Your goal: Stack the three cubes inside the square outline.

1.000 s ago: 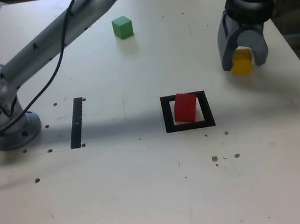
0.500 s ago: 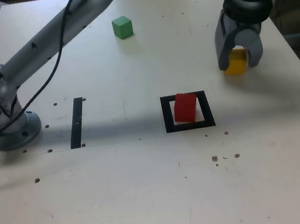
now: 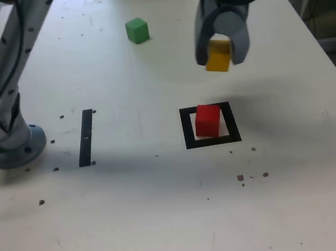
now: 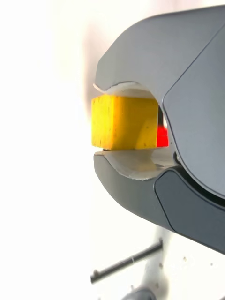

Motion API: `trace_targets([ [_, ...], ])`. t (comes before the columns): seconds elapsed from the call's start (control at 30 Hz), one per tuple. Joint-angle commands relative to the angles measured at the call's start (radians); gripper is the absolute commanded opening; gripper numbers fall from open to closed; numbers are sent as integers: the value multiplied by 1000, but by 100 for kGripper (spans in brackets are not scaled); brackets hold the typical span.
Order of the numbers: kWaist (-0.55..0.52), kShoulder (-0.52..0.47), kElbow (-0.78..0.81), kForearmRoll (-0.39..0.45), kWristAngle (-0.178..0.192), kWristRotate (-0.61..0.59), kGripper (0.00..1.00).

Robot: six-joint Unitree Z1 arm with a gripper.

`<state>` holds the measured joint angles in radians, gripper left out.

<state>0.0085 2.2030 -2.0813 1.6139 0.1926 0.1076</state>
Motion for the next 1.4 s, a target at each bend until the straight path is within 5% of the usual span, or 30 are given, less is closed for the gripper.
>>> trace_targets([
  [0.0,-22,-127,134,-13,8,-29,0],
  [0.2,-102,-293,450,-187,-2,-132,0],
  [0.4,-124,-362,586,-304,-36,-160,0],
  [0.77,-107,-366,679,-338,-90,-154,0],
  [1.03,-165,-361,602,-344,-122,-158,0],
  [1.37,-217,-258,488,-336,-116,-173,0],
])
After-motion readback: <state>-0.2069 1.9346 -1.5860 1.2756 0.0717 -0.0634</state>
